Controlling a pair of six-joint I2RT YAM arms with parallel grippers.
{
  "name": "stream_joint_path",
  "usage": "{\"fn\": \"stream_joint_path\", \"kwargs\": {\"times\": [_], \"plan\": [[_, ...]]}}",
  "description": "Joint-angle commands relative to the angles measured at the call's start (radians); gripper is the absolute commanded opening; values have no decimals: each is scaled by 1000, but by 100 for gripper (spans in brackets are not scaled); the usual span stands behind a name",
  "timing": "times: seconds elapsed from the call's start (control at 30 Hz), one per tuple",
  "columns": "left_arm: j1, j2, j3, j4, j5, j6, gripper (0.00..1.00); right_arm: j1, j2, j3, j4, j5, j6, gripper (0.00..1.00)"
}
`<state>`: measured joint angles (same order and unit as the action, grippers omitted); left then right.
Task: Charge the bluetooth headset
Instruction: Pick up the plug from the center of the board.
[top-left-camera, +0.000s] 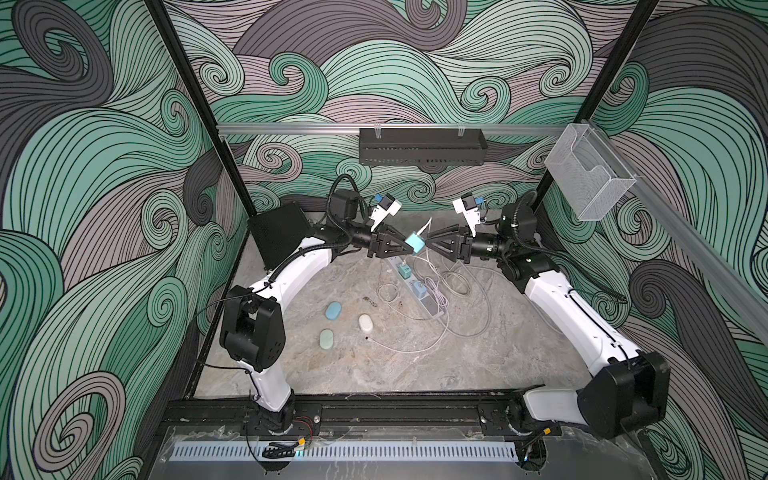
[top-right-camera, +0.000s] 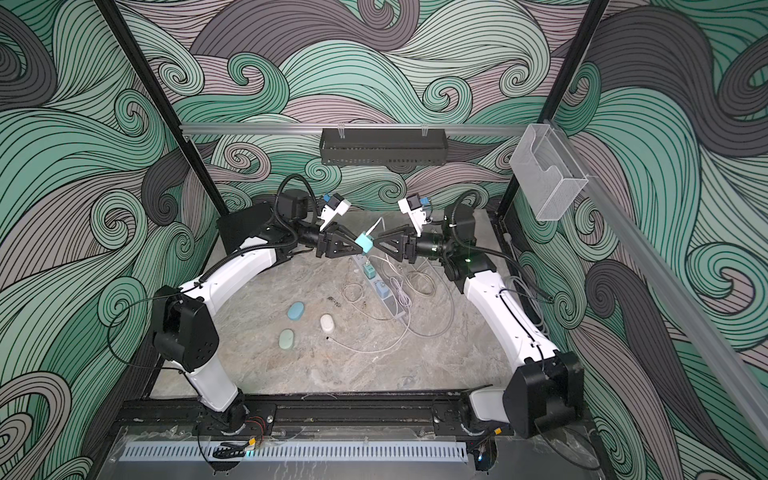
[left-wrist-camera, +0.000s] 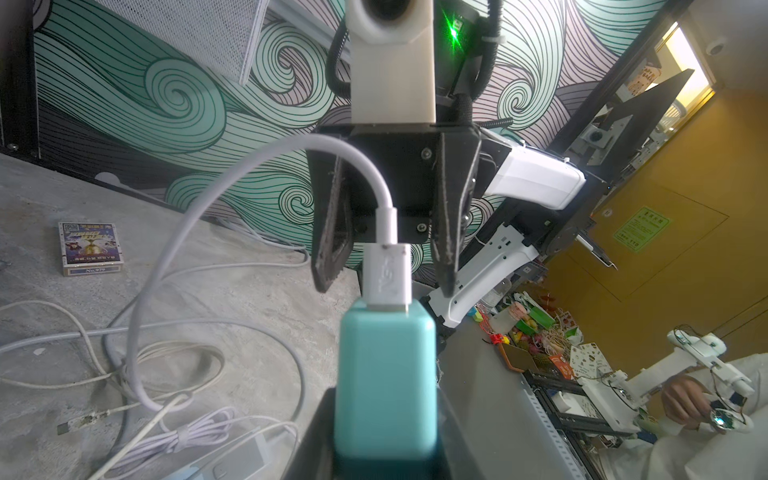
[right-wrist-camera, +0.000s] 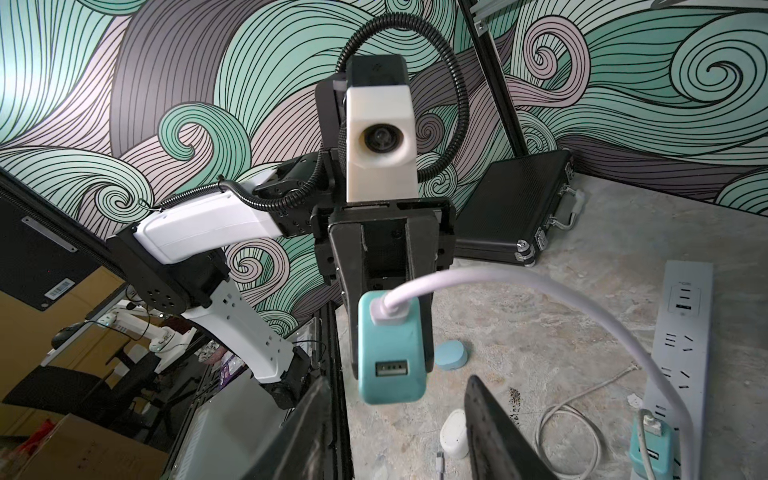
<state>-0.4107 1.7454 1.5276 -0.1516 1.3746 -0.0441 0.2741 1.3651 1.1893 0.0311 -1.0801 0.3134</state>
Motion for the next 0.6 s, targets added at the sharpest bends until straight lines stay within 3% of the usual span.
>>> {"fn": "stream_joint_path", "kwargs": {"times": [0.0,0.57], "plan": [[-2,0,44,-22,43,44,0,17,22,45,-46,-11,-38,49],[-6,21,68,-51,33,41,0,60,71,110,-149,-16,-138,34]]}}
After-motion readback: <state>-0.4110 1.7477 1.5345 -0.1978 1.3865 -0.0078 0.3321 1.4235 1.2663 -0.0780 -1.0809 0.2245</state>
